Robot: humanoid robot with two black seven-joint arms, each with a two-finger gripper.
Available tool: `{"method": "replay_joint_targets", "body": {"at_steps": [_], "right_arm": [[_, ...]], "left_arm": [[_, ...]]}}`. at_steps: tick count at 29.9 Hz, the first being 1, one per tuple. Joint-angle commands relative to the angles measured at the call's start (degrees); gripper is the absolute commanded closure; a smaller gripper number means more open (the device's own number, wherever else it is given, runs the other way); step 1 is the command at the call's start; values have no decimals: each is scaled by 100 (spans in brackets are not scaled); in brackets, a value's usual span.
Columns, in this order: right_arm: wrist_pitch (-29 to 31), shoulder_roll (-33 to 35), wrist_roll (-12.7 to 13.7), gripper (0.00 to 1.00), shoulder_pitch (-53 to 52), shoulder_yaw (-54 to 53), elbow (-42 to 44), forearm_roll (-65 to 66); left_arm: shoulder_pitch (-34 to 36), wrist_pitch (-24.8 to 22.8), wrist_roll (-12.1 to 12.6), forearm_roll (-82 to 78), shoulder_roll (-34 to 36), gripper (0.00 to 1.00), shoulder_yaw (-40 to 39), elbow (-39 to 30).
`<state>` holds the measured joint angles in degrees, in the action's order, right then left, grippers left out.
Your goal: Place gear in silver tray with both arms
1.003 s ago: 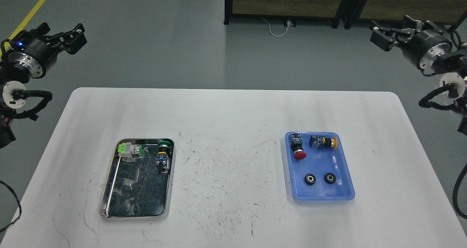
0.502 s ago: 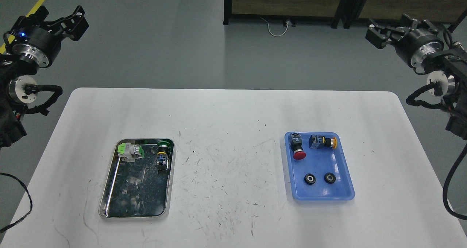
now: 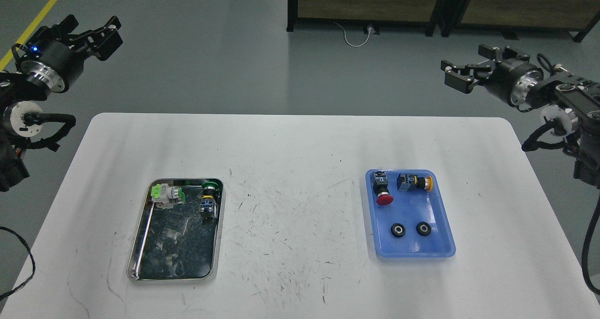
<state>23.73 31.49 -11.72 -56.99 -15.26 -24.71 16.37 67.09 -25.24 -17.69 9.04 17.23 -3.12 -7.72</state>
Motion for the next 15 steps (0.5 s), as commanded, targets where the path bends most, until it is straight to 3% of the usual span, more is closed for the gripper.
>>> {"method": "replay_joint_targets", "body": {"at_steps": [1, 8, 11, 15], "right_arm": [[427, 172, 73, 0, 91, 119, -436, 147], [427, 629, 353, 2, 310, 295, -1535, 1359], [427, 849, 564, 2, 451, 295, -1782, 1474], [427, 1078, 644, 1, 592, 321, -1827, 1571]], "left_arm": [[-38, -16, 55, -86, 8, 1, 66, 8], [-169, 45, 20, -455, -62, 1, 154, 8], [-222, 63, 28, -455, -88, 1, 154, 8], [-240, 186, 28, -464, -211, 1, 154, 8]]}}
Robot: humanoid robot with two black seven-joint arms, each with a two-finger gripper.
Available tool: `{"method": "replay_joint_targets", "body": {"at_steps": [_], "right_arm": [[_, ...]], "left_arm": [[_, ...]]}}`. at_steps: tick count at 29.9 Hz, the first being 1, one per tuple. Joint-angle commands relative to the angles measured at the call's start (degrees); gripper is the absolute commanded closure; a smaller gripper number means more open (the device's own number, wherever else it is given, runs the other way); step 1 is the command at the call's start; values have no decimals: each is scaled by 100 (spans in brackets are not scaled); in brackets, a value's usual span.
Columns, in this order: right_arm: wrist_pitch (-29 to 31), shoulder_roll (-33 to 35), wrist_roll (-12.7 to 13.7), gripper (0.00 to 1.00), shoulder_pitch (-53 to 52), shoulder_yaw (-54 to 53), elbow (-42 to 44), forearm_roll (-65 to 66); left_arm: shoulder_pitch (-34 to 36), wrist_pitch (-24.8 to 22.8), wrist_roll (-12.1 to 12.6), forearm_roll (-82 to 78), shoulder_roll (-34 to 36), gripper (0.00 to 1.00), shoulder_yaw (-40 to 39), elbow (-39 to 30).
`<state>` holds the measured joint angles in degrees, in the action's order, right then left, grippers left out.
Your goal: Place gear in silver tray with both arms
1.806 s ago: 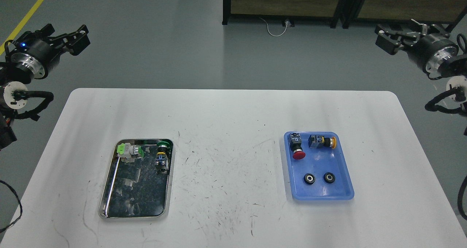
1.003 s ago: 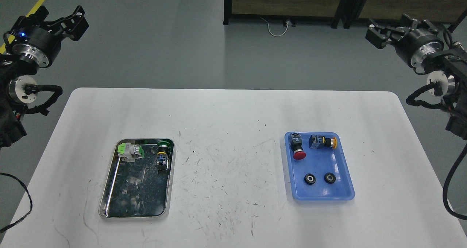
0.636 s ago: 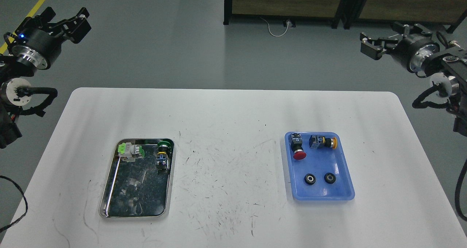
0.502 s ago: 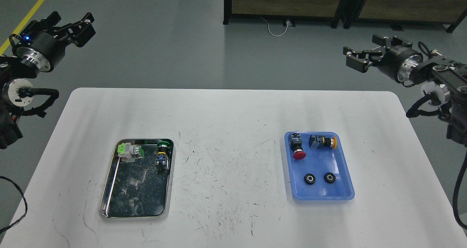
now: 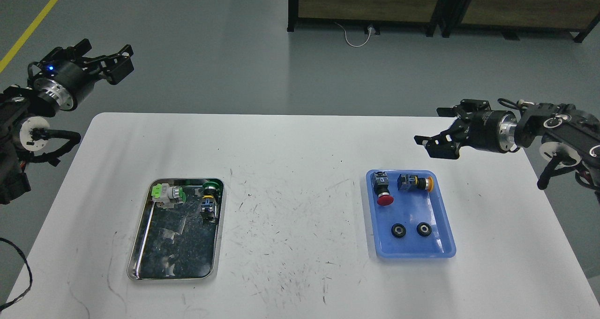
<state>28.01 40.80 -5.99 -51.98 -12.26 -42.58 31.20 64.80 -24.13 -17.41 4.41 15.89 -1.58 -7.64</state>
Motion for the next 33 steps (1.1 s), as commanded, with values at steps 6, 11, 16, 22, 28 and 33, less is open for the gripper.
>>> {"method": "replay_joint_targets", "body": {"at_steps": [6, 11, 16, 22, 28, 33], "right_arm": [[-1, 323, 169, 1, 302, 48, -75, 615], [-1, 279, 178, 1, 355, 48, -181, 765], [-1, 314, 169, 1, 408, -171, -190, 555], [-1, 411, 195, 2, 707, -225, -199, 0], [-1, 393, 529, 1, 856, -137, -199, 53], [-1, 323, 608, 1, 1032, -136, -207, 535]], "left_arm": [[-11, 75, 88, -10, -86, 1, 26, -1], [-55, 75, 71, -19, -77, 1, 141, -1], [-91, 92, 62, -19, -86, 1, 141, -1], [-117, 127, 71, -19, -104, 1, 132, -1], [-126, 189, 71, -19, -192, 1, 141, -1], [-134, 198, 62, -19, -218, 1, 141, -1]]}}
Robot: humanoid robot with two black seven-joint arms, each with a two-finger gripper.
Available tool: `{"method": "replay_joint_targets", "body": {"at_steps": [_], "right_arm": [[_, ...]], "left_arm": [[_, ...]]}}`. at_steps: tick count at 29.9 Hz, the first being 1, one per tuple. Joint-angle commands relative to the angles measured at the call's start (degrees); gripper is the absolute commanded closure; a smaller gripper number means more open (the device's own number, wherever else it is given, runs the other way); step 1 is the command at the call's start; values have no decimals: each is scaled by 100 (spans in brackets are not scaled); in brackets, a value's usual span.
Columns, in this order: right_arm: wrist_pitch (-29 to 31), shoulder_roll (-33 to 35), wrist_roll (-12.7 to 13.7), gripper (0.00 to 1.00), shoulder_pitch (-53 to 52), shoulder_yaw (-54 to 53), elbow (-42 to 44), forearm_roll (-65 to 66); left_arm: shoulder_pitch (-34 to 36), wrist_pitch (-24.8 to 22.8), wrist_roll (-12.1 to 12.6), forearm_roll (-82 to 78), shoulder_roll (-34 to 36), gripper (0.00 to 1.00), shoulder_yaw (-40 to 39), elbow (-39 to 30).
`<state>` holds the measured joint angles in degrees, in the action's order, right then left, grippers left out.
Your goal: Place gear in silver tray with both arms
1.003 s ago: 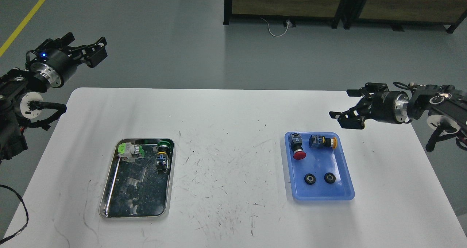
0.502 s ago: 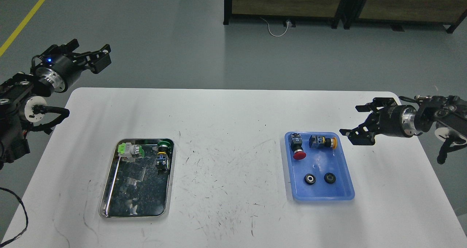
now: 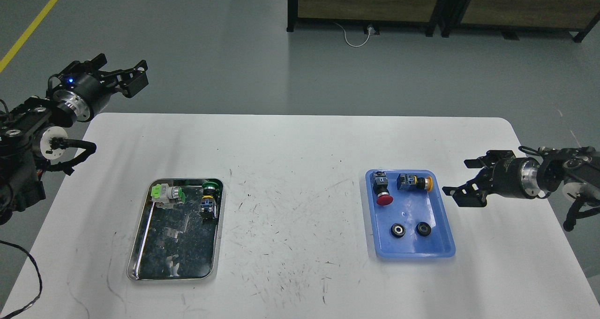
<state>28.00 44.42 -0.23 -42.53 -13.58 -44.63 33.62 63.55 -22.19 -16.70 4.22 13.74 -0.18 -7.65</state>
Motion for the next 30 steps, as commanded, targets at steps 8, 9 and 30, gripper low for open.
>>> {"method": "replay_joint_targets", "body": {"at_steps": [8, 9, 30], "right_arm": [[0, -425, 41, 1, 52, -4, -2, 900], [0, -460, 41, 1, 43, 4, -2, 936], [0, -206, 49, 1, 157, -558, -125, 524]], "left_arm": [[-62, 4, -9, 0, 6, 1, 1, 9], [-70, 4, -9, 0, 6, 1, 1, 9], [-97, 127, 9, 0, -38, 1, 1, 0]]}}
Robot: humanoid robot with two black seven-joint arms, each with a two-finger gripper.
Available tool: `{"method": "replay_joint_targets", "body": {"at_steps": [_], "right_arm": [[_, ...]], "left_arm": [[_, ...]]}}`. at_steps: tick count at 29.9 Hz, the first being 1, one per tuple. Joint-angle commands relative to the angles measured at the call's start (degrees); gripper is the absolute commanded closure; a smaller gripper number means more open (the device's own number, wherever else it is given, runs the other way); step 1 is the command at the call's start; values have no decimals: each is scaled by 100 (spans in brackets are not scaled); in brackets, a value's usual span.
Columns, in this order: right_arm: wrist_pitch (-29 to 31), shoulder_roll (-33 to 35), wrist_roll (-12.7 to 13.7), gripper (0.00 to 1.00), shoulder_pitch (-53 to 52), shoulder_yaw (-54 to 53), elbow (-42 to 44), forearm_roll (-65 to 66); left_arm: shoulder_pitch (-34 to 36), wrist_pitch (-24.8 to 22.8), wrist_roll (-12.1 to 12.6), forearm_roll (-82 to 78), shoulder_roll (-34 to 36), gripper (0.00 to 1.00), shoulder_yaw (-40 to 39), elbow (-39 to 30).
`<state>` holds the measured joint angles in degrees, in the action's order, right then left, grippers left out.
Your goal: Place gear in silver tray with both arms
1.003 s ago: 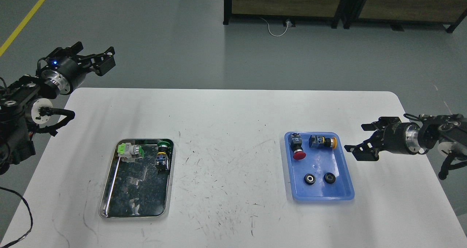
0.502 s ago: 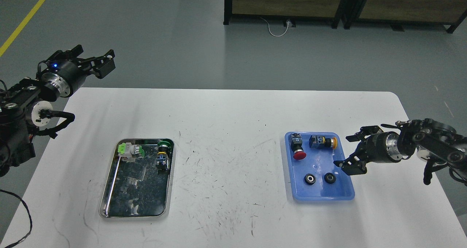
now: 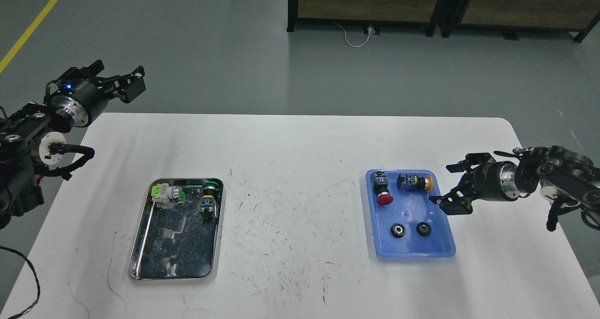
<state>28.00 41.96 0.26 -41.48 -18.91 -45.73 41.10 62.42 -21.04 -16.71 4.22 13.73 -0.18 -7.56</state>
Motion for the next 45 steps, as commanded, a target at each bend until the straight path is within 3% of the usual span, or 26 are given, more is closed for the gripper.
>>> {"method": "replay_joint_targets", "body": {"at_steps": [1, 12, 23, 28, 35, 38, 42, 45], "right_arm": [[0, 40, 1, 1, 105, -51, -33, -295], [0, -223, 106, 1, 272, -113, -235, -559], [0, -267, 124, 1, -307, -139, -235, -1288], [-706, -267, 203, 1, -729, -139, -200, -1648], [-2832, -881, 335, 3, -1388, -104, 222, -2088], [-3133, -1067, 291, 1, -1415, -157, 266, -2097], [-2950, -1400, 273, 1, -1407, -297, 336, -2176], [-2274, -1471, 273, 2, -1380, -359, 310, -2412]], "left_arm": [[25, 21, 10, 0, -63, 1, 1, 0], [25, 100, 19, -8, -28, 1, 9, 0], [7, 56, 10, -8, 60, 1, 9, 0], [-2, 56, 10, -8, 77, 1, 9, -9], [-11, 100, 19, -8, 42, 1, 9, 0], [-2, 100, 27, -8, 51, 1, 9, 0], [-2, 100, 27, -8, 69, 1, 1, 0], [-11, 100, 27, -8, 69, 1, 1, 0]]}}
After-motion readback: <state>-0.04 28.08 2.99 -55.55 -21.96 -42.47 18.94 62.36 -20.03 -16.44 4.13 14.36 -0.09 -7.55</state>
